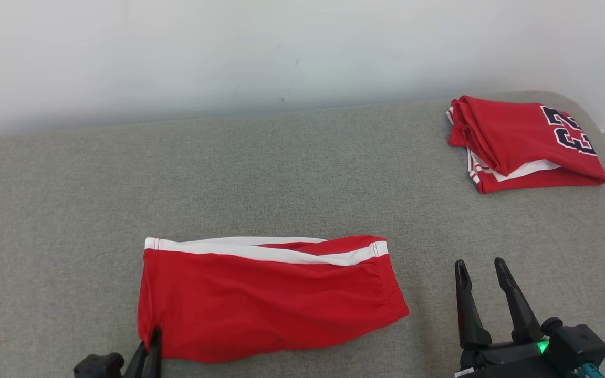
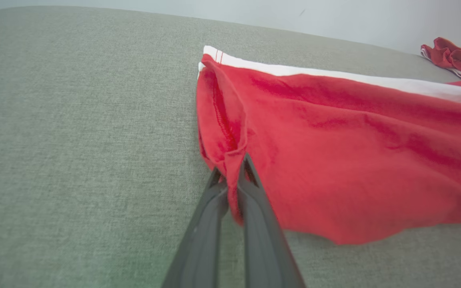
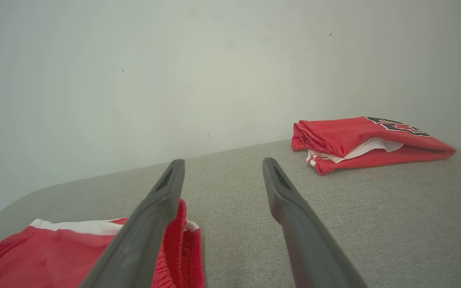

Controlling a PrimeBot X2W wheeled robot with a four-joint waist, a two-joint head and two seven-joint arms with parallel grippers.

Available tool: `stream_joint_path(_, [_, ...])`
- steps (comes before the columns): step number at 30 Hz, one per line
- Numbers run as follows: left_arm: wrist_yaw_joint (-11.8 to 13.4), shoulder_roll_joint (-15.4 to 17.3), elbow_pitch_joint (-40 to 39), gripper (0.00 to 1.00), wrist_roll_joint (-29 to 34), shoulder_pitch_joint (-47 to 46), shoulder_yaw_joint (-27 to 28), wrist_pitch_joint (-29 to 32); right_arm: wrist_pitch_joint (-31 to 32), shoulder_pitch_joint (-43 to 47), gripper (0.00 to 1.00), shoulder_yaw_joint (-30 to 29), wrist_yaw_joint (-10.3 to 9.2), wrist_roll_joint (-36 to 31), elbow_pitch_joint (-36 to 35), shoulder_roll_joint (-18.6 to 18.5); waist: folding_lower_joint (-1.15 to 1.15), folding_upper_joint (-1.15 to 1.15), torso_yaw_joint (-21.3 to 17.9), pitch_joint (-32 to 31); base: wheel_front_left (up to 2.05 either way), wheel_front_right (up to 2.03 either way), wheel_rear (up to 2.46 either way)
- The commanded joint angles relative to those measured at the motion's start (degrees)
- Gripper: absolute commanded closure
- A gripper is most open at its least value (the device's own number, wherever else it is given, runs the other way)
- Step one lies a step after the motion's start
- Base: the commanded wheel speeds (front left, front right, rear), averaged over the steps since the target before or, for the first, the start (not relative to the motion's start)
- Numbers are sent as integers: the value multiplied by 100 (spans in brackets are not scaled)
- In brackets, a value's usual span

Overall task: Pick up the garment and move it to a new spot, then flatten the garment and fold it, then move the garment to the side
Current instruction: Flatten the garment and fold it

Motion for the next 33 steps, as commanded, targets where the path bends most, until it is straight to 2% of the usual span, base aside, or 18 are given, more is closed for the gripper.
stream_joint_path(1, [18, -52, -31, 100, 36, 122, 50, -18, -8, 40, 0, -3, -11, -37, 21, -10, 1, -1, 11, -20, 0, 0, 0])
stream_joint_path(2, [40, -54, -51, 87, 96, 129, 89, -18, -8, 38, 0, -3, -11, -43, 44, -11, 1, -1, 15, -30, 0, 0, 0])
stream_joint_path(3, [54, -68, -98, 57, 168, 128, 147, -18, -8, 36, 0, -6, -11, -47, 65, -13, 1, -1, 20, -44, 0, 0, 0])
stream_joint_path(4, [61, -102, -169, 0, 240, 151, 220, -18, -8, 38, 0, -12, -11, -47, 82, -17, 1, -1, 25, -61, 0, 0, 0])
stream_joint_path(10, [148, -294, -916, 0, 1025, 408, 952, -18, -8, 90, 0, -56, -11, -63, 152, -34, 1, -1, 86, -166, 0, 0, 0])
stream_joint_path(20, [-105, -884, -1885, 0, 2355, 1079, 2095, -19, -8, 141, 0, -67, -11, -60, 350, -39, 1, -1, 266, -240, 0, 0, 0])
stream_joint_path(25, [-320, -1224, -1883, 0, 2666, 1308, 2575, -19, -9, 14, 0, 88, -11, -111, 672, -115, 1, -1, 367, -208, 0, 0, 0])
stream_joint_path(33, [-563, -1507, -1873, 0, 2923, 1424, 2883, -18, -8, -387, 0, 403, -11, -143, 1159, -250, 1, -1, 523, -180, 0, 0, 0])
